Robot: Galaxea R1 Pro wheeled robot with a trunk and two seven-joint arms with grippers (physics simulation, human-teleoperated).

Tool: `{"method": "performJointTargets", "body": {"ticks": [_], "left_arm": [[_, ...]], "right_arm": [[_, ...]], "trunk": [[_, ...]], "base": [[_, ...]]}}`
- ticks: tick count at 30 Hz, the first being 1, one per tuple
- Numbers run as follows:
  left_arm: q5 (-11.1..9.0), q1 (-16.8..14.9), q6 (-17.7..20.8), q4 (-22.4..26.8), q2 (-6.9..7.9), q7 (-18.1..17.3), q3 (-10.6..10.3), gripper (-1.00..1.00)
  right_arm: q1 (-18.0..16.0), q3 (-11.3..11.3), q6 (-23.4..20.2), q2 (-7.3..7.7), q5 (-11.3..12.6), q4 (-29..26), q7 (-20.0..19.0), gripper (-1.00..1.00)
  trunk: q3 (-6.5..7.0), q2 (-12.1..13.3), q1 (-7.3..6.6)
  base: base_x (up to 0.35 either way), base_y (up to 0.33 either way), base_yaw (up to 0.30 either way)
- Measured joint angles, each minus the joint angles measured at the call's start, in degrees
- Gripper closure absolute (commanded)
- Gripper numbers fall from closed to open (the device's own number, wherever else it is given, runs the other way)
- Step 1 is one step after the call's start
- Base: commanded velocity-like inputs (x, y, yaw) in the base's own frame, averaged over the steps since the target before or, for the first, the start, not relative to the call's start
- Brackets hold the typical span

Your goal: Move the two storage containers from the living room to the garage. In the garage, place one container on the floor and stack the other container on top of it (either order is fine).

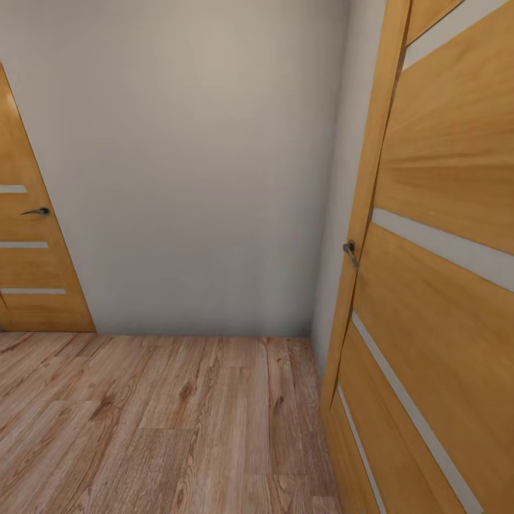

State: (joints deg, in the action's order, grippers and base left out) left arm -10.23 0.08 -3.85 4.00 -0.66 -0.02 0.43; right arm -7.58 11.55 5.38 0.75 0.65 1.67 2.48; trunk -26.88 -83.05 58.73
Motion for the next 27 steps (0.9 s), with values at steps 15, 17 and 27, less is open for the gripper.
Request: {"method": "performJointTargets", "body": {"ticks": [15,17,27], "left_arm": [[0.1,0.0,0.0,0.0,-0.03,0.0,0.0,-1.0],[0.1,0.0,0.0,0.0,-0.03,0.0,0.0,-1.0],[0.1,0.0,0.0,0.0,-0.03,0.0,-0.1,-1.0]], "right_arm": [[0.0,0.1,1.0,-0.03,-1.1,0.0,0.3,-1.0],[0.0,0.1,1.1,-0.03,-1.1,0.0,0.4,-1.0],[0.0,0.1,1.2,-0.03,-1.1,0.0,0.5,-1.0]], "trunk": [[0.0,0.0,0.0],[0.0,0.0,0.0],[0.0,0.0,0.0]], "base": [[0.0,0.0,0.0],[0.0,0.0,0.0],[0.0,0.0,0.172]]}}
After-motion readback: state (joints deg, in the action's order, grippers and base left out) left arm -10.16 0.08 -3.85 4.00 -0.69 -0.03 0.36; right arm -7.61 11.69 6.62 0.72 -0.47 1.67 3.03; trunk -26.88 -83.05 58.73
